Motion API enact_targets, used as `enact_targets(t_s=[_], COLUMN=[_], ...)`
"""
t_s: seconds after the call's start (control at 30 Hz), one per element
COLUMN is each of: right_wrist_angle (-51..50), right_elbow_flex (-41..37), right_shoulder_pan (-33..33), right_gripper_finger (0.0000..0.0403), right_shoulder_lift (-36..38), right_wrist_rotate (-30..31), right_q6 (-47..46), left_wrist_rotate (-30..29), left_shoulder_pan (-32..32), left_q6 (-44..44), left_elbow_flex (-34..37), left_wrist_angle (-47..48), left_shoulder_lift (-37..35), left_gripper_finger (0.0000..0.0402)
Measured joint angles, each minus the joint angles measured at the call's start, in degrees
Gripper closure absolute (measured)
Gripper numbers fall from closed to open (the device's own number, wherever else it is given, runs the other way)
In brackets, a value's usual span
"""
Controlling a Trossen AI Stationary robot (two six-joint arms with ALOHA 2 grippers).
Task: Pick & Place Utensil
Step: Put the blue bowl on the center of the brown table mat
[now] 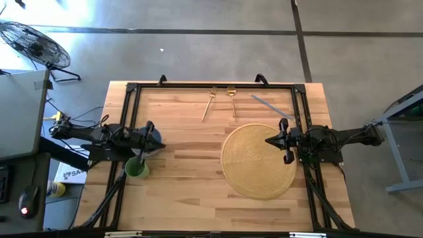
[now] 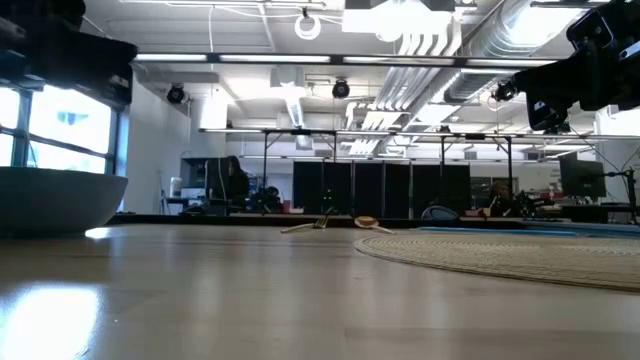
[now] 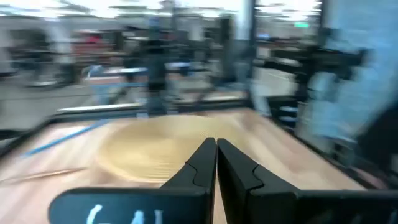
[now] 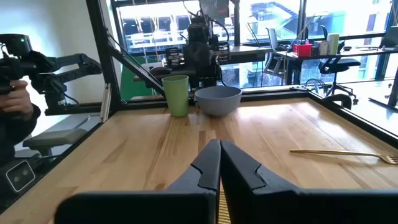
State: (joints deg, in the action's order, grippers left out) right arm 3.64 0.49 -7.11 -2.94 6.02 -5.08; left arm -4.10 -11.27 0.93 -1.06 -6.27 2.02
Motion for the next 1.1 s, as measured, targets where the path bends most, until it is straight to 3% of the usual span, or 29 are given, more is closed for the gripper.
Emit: enact_targets(t_s=[0.07, 0.23, 0.5, 0.77, 1.1], right_wrist_angle=[0.01, 0.0, 0.0, 0.0, 0.0], right_elbow_flex=[0.01, 0.0, 0.0, 0.02, 0.02], right_shoulder_pan=[0.0, 0.0, 0.0, 0.0, 0.0], right_gripper_finger=[0.0402, 0.0398, 0.0401, 0.0399, 0.0398], right_shoulder_lift=[0.0, 0.0, 0.0, 0.0, 0.0], right_wrist_rotate=[0.0, 0.0, 0.0, 0.0, 0.0], right_q6=[0.0, 0.0, 0.01, 0.0, 0.0], left_wrist_rotate=[-1.91, 3.26, -5.65, -14.98, -33.0], left_shoulder_pan=[0.02, -0.02, 0.04, 0.04, 0.07], left_q6=[-0.02, 1.88, 1.88, 0.6, -5.67], left_elbow_flex=[-0.01, -0.02, -0.25, -7.47, -22.4], left_wrist_angle=[-1.62, -7.72, -17.11, -13.38, 6.34], left_shoulder_lift=[0.0, 2.17, 12.52, 26.04, 36.65], left_gripper_finger=[0.0392, 0.0392, 0.0392, 0.0392, 0.0392])
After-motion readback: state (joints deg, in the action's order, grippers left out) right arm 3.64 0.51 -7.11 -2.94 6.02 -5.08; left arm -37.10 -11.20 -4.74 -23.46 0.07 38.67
